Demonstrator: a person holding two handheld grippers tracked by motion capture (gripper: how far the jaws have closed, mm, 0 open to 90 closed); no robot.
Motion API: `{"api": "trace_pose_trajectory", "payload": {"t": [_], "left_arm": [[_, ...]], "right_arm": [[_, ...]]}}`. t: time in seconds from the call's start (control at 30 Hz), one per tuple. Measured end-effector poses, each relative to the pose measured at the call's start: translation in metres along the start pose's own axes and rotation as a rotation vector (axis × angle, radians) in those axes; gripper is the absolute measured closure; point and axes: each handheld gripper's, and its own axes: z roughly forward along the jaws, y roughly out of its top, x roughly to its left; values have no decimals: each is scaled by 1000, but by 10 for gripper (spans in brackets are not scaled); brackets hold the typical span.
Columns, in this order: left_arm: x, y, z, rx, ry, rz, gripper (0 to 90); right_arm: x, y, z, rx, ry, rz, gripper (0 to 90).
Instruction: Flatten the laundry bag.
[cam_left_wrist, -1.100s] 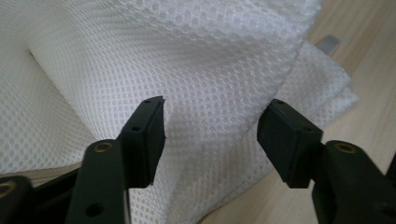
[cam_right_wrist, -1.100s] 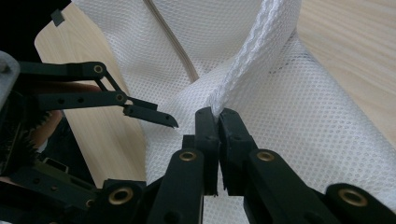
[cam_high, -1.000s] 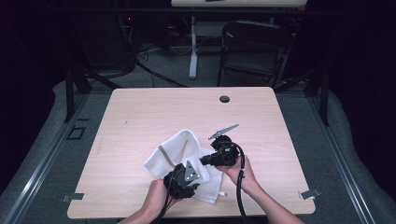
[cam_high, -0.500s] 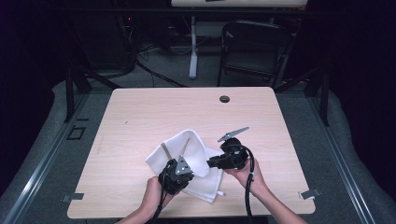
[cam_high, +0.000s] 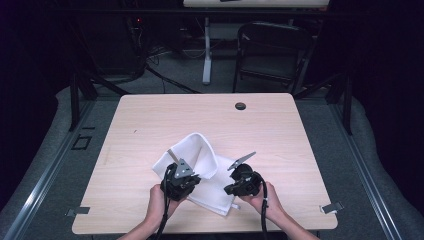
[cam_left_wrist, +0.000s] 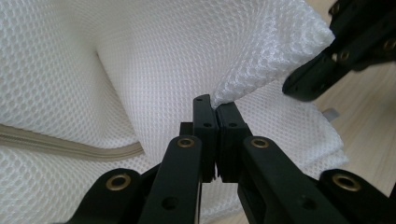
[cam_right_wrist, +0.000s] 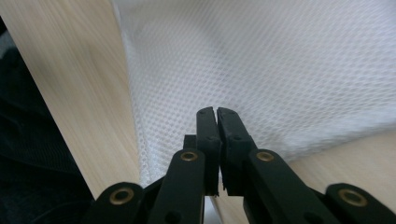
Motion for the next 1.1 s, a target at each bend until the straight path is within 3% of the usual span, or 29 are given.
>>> {"api": "trace_pose_trajectory", "payload": {"t": [0.2,0.43,0.7,0.93,1.1], "left_arm": [[9,0,-8,-27,29,-18,890],[22,-4,-17,-70,60,-62,888],[44,-11,-31,-65,105,-108,886],[49,-16,-31,-30,99,-141,886],[52,-20,-28,2,86,-194,886]], "right_arm": [[5,-1,17,63,-26,-47,900],[5,-2,24,90,-36,-60,900],[2,-4,22,107,-38,-70,900],[1,-5,21,113,-46,-68,900],[-1,-6,19,122,-52,-63,900]]}}
